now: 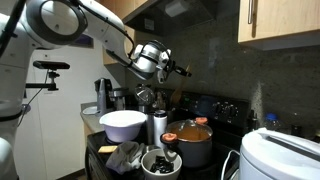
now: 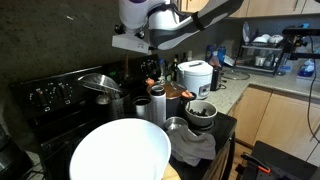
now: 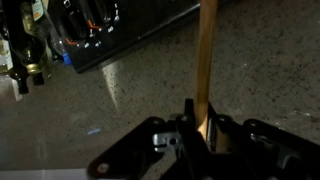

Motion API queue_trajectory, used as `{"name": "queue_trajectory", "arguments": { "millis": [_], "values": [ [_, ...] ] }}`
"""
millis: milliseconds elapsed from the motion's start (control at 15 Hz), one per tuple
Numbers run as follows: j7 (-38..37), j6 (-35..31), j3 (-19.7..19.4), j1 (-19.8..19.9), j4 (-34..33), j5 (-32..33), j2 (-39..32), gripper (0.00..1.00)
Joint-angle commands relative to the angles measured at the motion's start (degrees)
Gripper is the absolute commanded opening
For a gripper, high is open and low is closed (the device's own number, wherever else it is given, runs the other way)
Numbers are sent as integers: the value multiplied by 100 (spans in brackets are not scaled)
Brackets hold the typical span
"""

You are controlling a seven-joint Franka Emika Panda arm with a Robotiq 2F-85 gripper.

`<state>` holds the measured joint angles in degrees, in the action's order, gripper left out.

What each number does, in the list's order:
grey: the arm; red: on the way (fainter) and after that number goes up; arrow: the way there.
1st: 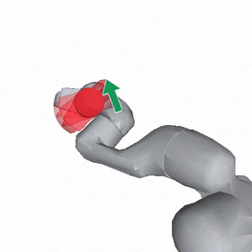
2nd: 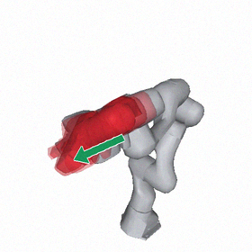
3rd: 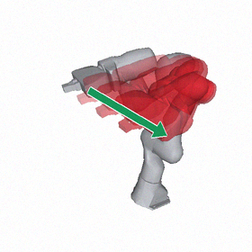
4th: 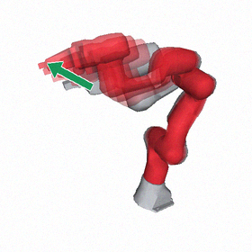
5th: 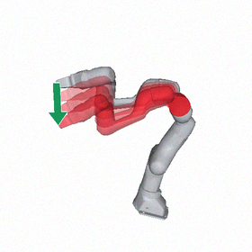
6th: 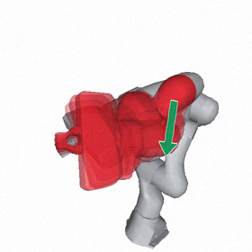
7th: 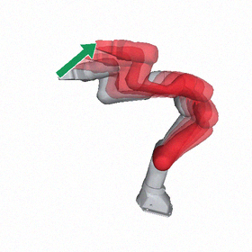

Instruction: Use the wooden spatula to mix the contents of the bowl and put it back

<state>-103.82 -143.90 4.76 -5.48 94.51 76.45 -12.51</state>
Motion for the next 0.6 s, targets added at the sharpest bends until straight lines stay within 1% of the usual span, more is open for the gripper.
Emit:
{"name": "queue_trajectory", "arguments": {
  "millis": [0, 133, 533],
  "values": [
    [65, -358, 30, 58, -242, -231, -294, 3],
    [99, -438, 36, 59, -232, -336, -383, 3],
    [45, -437, 105, 3, -10, -349, -427, 3]
  ]
}}
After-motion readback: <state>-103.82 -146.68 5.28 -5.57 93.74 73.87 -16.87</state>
